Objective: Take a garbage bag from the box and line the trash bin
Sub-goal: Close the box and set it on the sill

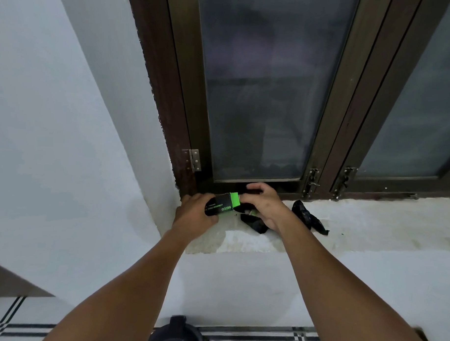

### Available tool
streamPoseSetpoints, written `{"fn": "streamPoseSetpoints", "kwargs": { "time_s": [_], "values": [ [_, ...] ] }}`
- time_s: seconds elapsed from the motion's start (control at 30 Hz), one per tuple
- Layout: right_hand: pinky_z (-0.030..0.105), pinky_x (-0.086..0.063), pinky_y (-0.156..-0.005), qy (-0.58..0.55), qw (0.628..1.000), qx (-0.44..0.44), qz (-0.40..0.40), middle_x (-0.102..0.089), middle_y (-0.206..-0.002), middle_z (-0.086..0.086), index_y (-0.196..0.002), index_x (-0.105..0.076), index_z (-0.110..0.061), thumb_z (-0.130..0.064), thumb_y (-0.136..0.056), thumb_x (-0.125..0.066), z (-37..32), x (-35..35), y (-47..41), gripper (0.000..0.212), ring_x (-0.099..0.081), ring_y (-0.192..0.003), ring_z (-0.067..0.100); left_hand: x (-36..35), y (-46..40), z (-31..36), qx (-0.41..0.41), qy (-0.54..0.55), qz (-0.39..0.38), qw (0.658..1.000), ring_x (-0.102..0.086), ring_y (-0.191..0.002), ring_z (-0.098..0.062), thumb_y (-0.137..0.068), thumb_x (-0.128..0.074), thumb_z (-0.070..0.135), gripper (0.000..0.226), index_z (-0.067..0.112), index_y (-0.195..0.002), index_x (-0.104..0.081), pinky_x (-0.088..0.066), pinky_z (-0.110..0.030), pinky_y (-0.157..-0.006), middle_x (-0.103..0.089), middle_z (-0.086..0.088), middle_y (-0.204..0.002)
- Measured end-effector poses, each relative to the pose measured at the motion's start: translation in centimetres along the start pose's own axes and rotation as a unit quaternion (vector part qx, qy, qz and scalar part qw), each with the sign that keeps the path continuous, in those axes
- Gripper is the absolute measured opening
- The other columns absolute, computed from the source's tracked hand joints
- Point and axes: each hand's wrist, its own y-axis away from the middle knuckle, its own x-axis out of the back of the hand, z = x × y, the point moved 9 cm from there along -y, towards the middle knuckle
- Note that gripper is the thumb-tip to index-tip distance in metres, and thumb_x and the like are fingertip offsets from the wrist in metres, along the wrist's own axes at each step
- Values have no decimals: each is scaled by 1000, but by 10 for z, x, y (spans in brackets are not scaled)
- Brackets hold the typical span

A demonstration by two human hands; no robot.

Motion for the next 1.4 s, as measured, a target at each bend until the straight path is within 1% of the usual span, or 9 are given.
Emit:
{"fn": "streamPoseSetpoints", "kwargs": {
  "time_s": [0.13,0.23,0.37,0.47,0.57,0.83,1.13,1.3,1.4],
  "values": [
    [39,-58,-95,-12,990,83,109,-67,-119,3,-123,-63,-17,-24,-85,-83,-9,6,-3,44,-66,-109,23,-3,-2,5,15,55,25,998,-49,-115,-27,-84,-72,37,57,28,-137,-51,-51,-39,-93,-58,-3,-125],
    [31,-48,-99,62,988,127,69,-62,-125,0,-139,-58,-18,-35,-99,-65,-26,-15,7,44,-59,-117,19,-2,-2,19,4,81,61,995,-58,-107,-24,-81,-72,43,54,29,-129,-53,-56,-44,-86,-63,0,-117],
    [45,-44,-112,74,995,67,27,-63,-134,6,-139,-61,-19,-52,-106,-38,-17,-34,8,52,-57,-126,25,5,-5,33,-6,66,88,994,-65,-99,-20,-82,-73,45,51,30,-126,-53,-59,-41,-80,-69,4,-113],
    [47,-50,-106,-36,999,-4,10,-66,-126,9,-126,-62,-18,-55,-102,-45,-6,-30,8,48,-62,-119,25,9,-6,32,-5,43,88,995,-65,-98,-21,-81,-73,47,51,31,-125,-53,-59,-41,-77,-69,4,-111],
    [43,-56,-99,-54,996,62,-46,-71,-120,5,-122,-63,-27,-49,-93,-67,-10,-32,7,36,-68,-112,20,9,-6,28,3,56,90,994,-65,-98,-20,-81,-75,47,52,30,-124,-53,-59,-41,-78,-69,4,-111],
    [35,-56,-68,-39,994,91,55,-75,-90,5,-97,-71,-18,-21,-97,-69,-10,-11,1,3,-66,-75,18,-5,-7,19,32,216,57,974,-61,-106,-18,-74,-87,26,57,24,-121,-54,-57,-35,-91,-64,1,-116],
    [40,-65,-69,-172,985,-13,23,-73,-112,12,-116,-70,-14,-58,-100,-53,-11,-10,10,50,-75,-94,29,-8,-5,13,61,311,49,947,-62,-103,-11,-86,-76,31,45,27,-125,-55,-48,-22,-79,-64,11,-109],
    [48,-61,-84,-349,937,-24,5,-63,-126,30,-136,-55,-6,-18,-106,-34,-3,-14,12,39,-68,-110,43,-9,-9,8,84,331,49,939,-58,-103,-10,-86,-75,37,45,33,-125,-52,-57,-41,-91,-59,18,-105],
    [41,-64,-78,-275,960,9,53,-64,-124,24,-132,-52,-8,-1,-104,-41,-5,-11,10,31,-72,-104,36,-8,-9,6,95,331,56,937,-58,-98,-9,-85,-75,41,40,38,-118,-50,-59,-48,-88,-58,22,-101]
  ]
}}
